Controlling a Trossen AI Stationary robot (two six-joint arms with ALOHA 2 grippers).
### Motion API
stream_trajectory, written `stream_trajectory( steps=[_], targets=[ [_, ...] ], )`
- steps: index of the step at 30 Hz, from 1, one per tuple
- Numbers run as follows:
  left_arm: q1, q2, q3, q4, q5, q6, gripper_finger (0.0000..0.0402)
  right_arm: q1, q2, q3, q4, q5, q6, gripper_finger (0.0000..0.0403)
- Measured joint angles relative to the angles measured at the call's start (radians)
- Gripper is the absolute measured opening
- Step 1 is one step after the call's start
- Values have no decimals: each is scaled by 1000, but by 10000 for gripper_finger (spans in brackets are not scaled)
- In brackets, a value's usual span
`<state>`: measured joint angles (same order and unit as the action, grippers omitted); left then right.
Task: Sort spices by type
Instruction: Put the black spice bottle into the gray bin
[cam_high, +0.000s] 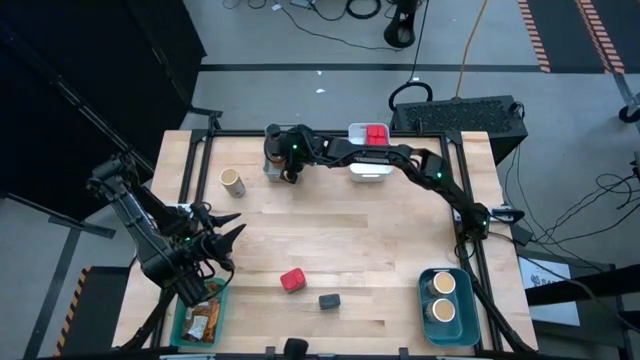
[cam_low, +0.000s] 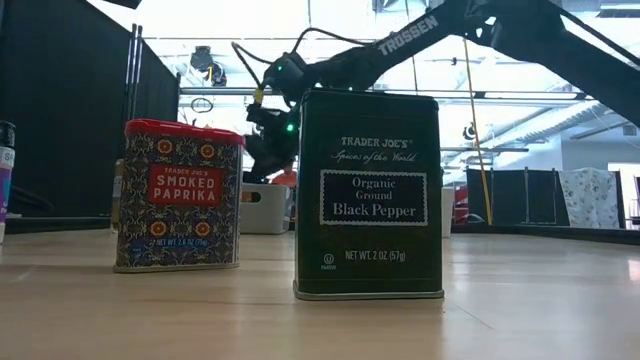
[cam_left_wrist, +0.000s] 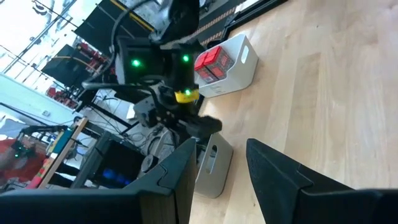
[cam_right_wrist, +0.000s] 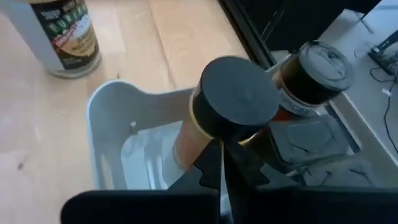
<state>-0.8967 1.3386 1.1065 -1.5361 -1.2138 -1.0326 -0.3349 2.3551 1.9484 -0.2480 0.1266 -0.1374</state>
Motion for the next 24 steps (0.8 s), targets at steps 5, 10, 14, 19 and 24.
stream_trajectory(
  steps=[5, 10, 14, 19, 24],
  targets=[
    [0, 0, 0, 0, -4, 0, 144, -7, 16, 0, 16, -2, -3, 0],
    [0, 0, -1, 0, -7, 1, 144, -5, 18, 0, 10, -14, -10, 0],
    [0, 0, -1, 0, -7, 1, 144, 0, 18, 0, 11, -54, -4, 0],
    [0, 0, -1, 0, -7, 1, 144, 4, 18, 0, 28, -54, -12, 0],
    [0, 0, -1, 0, -7, 1, 144, 0, 18, 0, 67, -53, -25, 0]
  ],
)
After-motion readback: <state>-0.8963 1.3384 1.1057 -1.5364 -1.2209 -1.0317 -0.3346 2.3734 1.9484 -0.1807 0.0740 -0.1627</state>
